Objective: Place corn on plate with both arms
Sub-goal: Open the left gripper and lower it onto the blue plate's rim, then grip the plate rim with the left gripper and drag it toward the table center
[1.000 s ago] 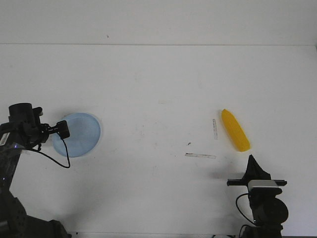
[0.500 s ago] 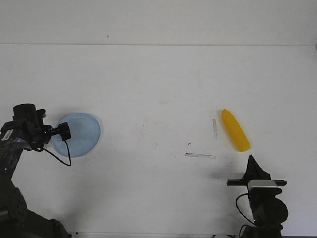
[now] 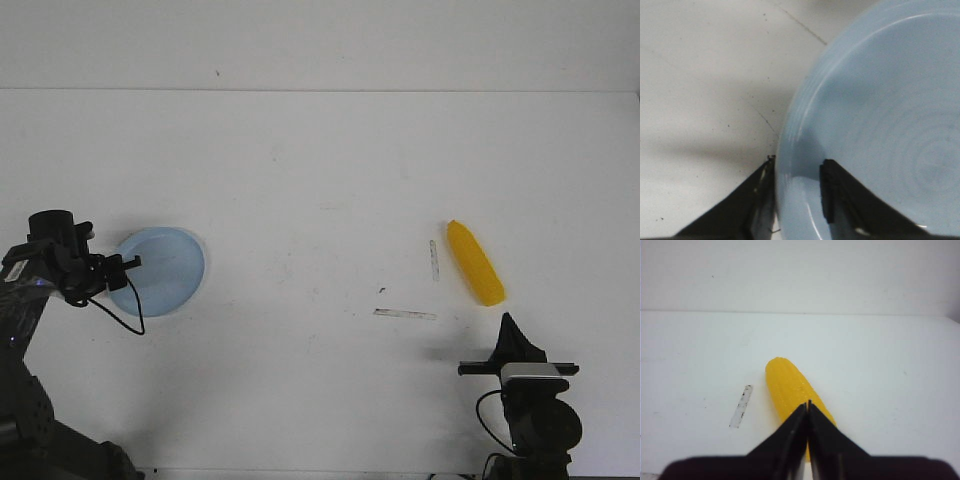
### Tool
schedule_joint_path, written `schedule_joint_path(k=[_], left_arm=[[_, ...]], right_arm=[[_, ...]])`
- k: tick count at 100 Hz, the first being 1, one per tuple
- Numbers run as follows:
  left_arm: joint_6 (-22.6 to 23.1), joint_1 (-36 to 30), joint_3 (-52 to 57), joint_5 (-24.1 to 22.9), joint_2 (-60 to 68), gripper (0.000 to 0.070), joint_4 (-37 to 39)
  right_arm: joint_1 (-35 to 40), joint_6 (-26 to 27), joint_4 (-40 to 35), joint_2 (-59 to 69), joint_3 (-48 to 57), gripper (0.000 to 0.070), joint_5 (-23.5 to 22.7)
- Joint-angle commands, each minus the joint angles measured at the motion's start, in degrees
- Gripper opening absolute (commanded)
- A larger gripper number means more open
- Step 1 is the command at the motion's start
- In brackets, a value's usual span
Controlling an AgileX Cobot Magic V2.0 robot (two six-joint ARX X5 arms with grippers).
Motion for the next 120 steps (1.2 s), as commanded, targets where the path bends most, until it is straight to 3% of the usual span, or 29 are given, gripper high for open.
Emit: schedule_joint_path(k=[1,36,58,79,120], left_arm=[[-0.07,0.26,0.74,0.35,1.22,0.0003,-0.13],[-1.38,-1.51,6.03,1.92,-1.62,0.0,-1.9],[-1.44,-6.27,8.72,11.65,-6.73,0.0,-1.66],[-1.36,-15.1,8.72,18.05,-9.68,0.0,-3.15],[3.89,-36.44,8.68,17.29,-8.57,0.0,-4.22]], right_arm=[[-0.02,0.59,0.55,-0.04,-0.07,0.0002,0.15],[-0.02,0.59,0.52,-0.04,-0.07,0.0002,0.15],[-0.02,0.59,0.52,-0.04,-0.07,0.0002,0.15],[-0.02,0.59,0.5,-0.04,-0.07,0.0002,0.15],[-0.02,0.59,0.44,-0.04,-0.07,0.0002,0.15]])
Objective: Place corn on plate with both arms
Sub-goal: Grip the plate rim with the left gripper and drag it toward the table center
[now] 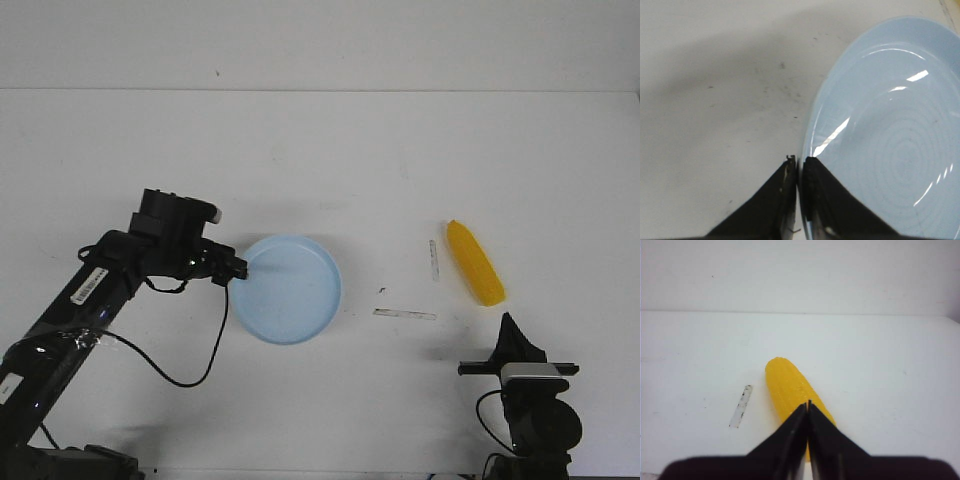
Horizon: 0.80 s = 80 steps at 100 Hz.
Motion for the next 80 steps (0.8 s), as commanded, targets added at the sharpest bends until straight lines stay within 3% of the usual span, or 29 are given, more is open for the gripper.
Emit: schedule_joint_path(k=[1,28,80], left_arm=[[2.51,-2.54,0.9,-0.15,1.29,0.0,0.07],[4.87,-11.04,0.9,-4.42,6.05,0.0,-0.17],[4.87,-12.66,0.9,-4.81,16.04,0.0,1.09]], right_arm=[[-0.02,0.59,0.42,-0.04,-0.07,0.0002,0.15],[-0.02,0.59,0.13,-0.04,-0.07,0.0002,0.15],[-0.02,0.57,0.13,-0.04,-0.07,0.0002,0.15]])
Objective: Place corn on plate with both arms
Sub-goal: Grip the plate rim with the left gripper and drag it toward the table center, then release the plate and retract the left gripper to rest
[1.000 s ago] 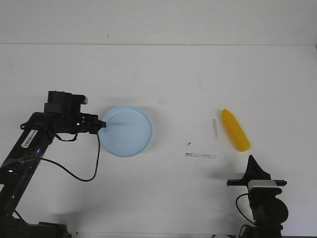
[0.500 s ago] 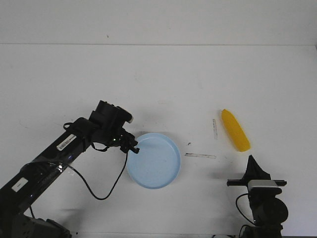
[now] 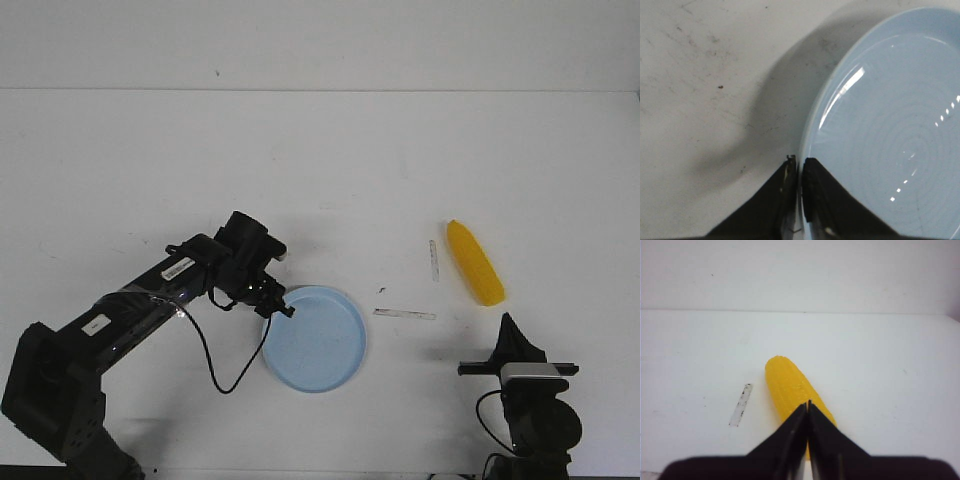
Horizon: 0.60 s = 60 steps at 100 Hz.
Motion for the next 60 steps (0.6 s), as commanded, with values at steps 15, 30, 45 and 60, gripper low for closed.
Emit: schedule_joint_path(k=[15,30,45,60], left_arm=[[0.37,-0.5,0.9,0.31,0.63,0.0062,0.09],[0.35,-0.5,0.92,0.31,0.61,0.0228,0.09],[-0.02,-0.5,0.98,0.31,0.31,0.0432,-0.04],[-0.07,-0.35,2.89,-0.2,-0.96,0.0668,-1.7]], right_arm=[[-0.02,0.57,0.37,-0.04,-0.07,0.0002,0.15],[-0.02,0.57,0.37,-0.04,-0.07,0.0002,0.15],[-0.02,0.57,0.39,-0.04,-0.07,0.0002,0.15],[-0.02,0.57,0.42,-0.04,-0.07,0.0002,0.15]])
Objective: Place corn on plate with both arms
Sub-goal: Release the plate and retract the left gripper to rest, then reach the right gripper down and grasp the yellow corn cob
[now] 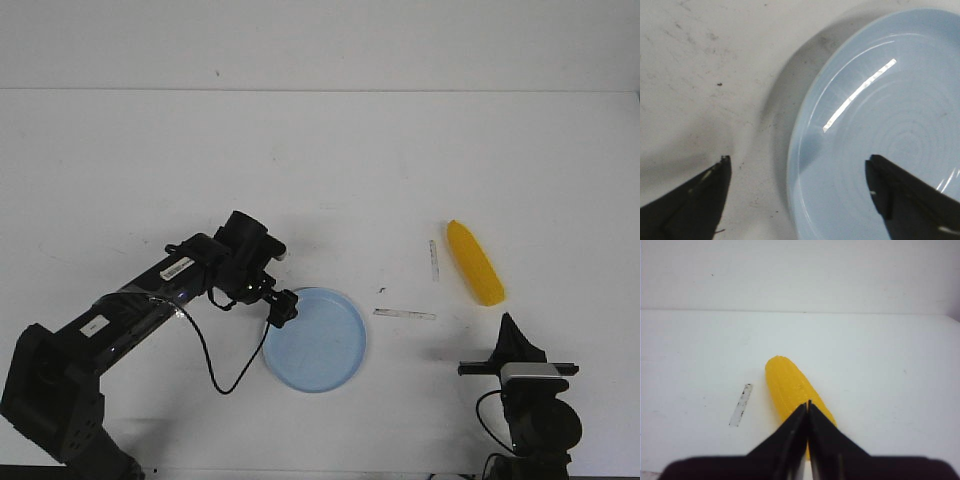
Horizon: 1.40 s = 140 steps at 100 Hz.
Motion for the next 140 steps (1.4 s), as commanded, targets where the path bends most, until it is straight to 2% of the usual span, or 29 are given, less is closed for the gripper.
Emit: schedule_joint_path(k=[1,4,22,29,50,58,64,82,98,118,133,140], left_arm=[[-0.04,-0.35,2.71,-0.5,-0.92,0.0684,-0.87],[-0.04,-0.26,3.04,-1.36,-1.53,0.07,-1.05],[0.42,0.81,3.39,-10.86,-8.87,0.07,0.24],[0.44,2.01,3.39,-13.05,-12.55,0.07,1.53],[0.13,9.77,2.29,-13.46,-23.74,0.0683,3.76],[0.22,13.81,0.02,-13.49,-28.04,0.0631,4.63],[0.24,17.11,-2.78,-13.46,-31.58,0.06,5.66],[0.11,26.38,-13.62,-13.46,-43.43,0.0599,8.98],[-3.23,31.36,-23.32,-13.99,-54.03,0.0587,10.4],[-6.32,32.59,-32.63,-18.93,-64.15,0.0354,16.39],[-6.01,32.59,-33.7,-19.23,-65.99,0.0108,18.12],[-5.57,32.59,-33.7,-19.21,-65.99,0.0042,18.53]], right_arm=[[-0.02,0.57,0.44,-0.04,-0.07,0.0002,0.15],[-0.02,0.55,0.44,-0.04,-0.07,0.0002,0.15],[-0.02,0.52,0.52,-0.04,-0.07,0.0002,0.15],[-0.02,0.55,0.61,-0.04,-0.07,0.0002,0.15],[-0.02,0.55,0.92,-0.04,-0.07,0.0002,0.15],[-0.02,0.55,0.92,-0.04,-0.07,0.0002,0.15],[-0.02,0.55,0.94,-0.04,-0.07,0.0002,0.15],[-0.02,0.57,1.09,-0.04,-0.07,0.0002,0.15],[-0.02,1.09,1.55,-0.04,-0.07,0.0002,0.17],[-0.02,1.16,5.44,-0.04,0.55,0.0002,0.2],[-0.02,1.18,5.53,-0.02,5.46,0.0002,2.43],[-0.02,1.18,5.49,0.07,9.31,0.0002,3.65]])
